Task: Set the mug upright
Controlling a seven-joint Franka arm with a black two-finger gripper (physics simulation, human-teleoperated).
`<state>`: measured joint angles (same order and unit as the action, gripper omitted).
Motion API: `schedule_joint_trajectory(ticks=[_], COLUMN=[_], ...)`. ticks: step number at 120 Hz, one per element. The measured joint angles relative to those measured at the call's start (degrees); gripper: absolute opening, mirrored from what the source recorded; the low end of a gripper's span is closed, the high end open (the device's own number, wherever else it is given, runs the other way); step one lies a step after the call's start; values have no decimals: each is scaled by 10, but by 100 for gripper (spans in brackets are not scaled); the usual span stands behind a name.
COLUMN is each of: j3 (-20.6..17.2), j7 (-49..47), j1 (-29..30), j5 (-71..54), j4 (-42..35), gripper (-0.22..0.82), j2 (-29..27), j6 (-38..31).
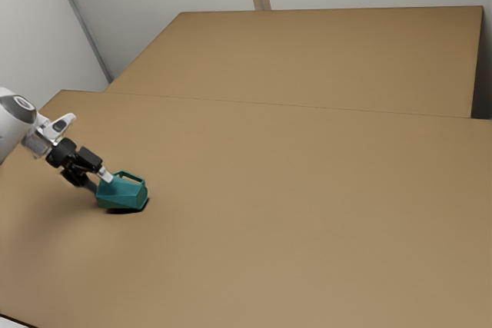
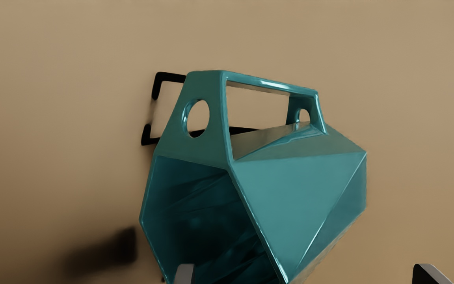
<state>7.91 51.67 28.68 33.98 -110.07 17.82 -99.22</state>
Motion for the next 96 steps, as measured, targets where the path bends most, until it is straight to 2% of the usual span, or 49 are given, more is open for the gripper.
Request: schedule_joint_trajectory(ticks=[11,17,42,54,73,96], j3=[1,1,1,1,0,-3], j7=[17,25,55,66,79,88], j1=[6,8,8,8,3,-18], j5=[24,35,57,61,65,72], j4=[0,-1,-1,-2,-2,0], gripper=[60,56,14,0,-9,-15], j2=[8,12,13,13,12,-1], j6=[9,13,22,23,23,21])
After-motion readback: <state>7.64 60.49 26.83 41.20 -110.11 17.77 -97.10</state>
